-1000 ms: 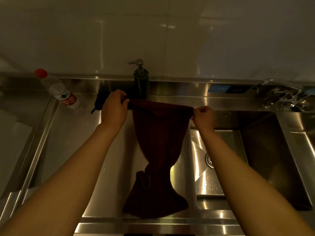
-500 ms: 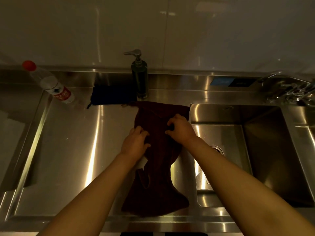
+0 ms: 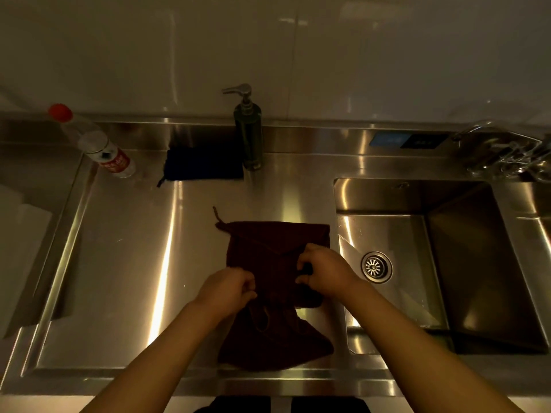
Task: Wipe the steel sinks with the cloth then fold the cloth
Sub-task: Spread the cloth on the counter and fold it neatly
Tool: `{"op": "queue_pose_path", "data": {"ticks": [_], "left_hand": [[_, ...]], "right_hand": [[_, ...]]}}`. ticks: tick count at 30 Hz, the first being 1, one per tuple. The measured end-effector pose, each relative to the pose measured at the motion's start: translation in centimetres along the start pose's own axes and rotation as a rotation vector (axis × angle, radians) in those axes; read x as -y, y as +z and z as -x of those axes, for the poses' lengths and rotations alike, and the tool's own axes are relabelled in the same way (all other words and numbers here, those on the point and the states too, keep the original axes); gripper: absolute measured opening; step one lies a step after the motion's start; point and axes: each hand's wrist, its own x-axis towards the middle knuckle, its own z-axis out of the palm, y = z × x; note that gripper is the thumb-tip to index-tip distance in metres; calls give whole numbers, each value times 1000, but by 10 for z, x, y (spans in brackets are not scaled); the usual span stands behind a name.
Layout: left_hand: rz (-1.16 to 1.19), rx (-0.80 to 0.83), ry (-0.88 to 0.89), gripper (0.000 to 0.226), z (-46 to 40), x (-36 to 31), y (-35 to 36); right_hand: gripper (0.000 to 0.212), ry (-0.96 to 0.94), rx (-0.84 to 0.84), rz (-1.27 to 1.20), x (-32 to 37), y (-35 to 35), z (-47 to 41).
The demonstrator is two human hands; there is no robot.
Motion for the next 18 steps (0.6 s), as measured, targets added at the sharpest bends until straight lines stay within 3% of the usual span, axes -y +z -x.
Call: {"op": "queue_pose_path", "data": {"ticks": [5, 10, 15, 18], "left_hand": [[44, -257, -21, 17, -27, 5, -23], [-30, -398, 26, 32, -65, 17, -43], [-121, -461, 57, 19, -80, 23, -40], [-142, -484, 39, 12, -86, 23, -40]], "right_hand": [[27, -16, -251, -75, 11, -16, -25], [26, -85, -160, 28, 18, -22, -50], [15, -136, -164, 42, 12, -26, -56], [8, -64, -233, -124, 10, -32, -61]]}}
